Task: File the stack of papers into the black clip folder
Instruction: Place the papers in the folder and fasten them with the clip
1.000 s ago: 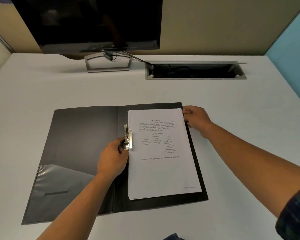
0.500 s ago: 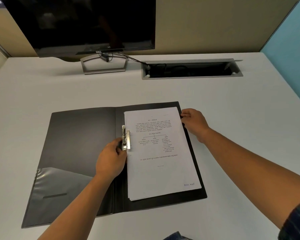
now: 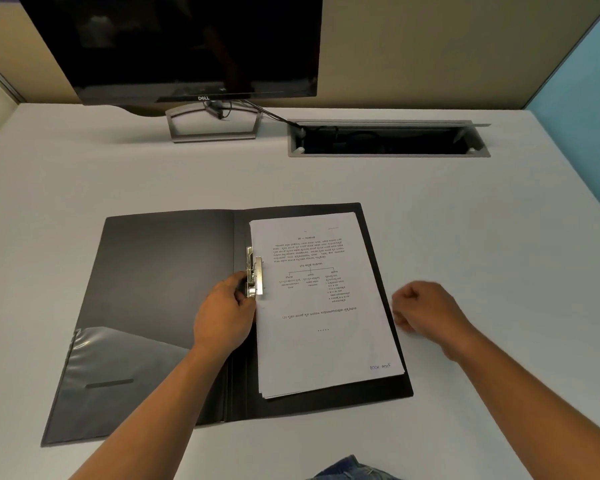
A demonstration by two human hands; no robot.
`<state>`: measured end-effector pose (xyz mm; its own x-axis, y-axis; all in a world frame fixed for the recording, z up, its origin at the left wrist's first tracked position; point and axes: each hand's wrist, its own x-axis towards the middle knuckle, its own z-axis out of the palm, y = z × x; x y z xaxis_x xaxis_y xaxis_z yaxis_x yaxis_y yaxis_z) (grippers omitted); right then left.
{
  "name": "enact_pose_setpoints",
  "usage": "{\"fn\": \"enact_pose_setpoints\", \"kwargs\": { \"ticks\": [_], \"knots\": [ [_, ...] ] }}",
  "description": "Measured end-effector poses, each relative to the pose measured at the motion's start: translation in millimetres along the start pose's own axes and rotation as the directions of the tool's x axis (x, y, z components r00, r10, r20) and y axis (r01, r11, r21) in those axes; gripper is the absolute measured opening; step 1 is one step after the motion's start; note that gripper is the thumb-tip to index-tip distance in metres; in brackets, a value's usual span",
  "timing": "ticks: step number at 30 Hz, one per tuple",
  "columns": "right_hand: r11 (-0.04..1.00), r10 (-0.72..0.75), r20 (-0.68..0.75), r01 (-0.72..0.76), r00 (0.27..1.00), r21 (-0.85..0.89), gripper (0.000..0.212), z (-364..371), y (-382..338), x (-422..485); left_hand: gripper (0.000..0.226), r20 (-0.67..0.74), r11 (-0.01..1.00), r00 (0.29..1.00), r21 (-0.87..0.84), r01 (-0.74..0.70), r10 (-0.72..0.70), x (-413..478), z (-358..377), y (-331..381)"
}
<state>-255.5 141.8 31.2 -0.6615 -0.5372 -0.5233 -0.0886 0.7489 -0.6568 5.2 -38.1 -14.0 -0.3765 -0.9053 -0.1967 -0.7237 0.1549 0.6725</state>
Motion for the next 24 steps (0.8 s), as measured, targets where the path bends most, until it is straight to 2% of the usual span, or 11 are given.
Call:
{"fn": "enact_pose_setpoints", "kwargs": {
  "ticks": [4,16,24],
  "knots": [
    [0.999,0.052,0.036,-0.051,0.998,-0.011,0.009,5,27,-39,0.042,-0.013,1.000,1.000,0.009,-0.001,0.001,0,2,-1],
    [0.996,0.001,0.080,0.006,0.997,-0.086,0.009,15,36,-55,0.040,-0.013,1.000,1.000,0.015,-0.017,0.017,1,1,-3],
    [0.979,-0.203,-0.081,0.204,0.976,0.015,0.029,18,-28,17,0.040,0.000,1.000,1.000,0.015,-0.017,0.017,0,0,-2]
  ]
}}
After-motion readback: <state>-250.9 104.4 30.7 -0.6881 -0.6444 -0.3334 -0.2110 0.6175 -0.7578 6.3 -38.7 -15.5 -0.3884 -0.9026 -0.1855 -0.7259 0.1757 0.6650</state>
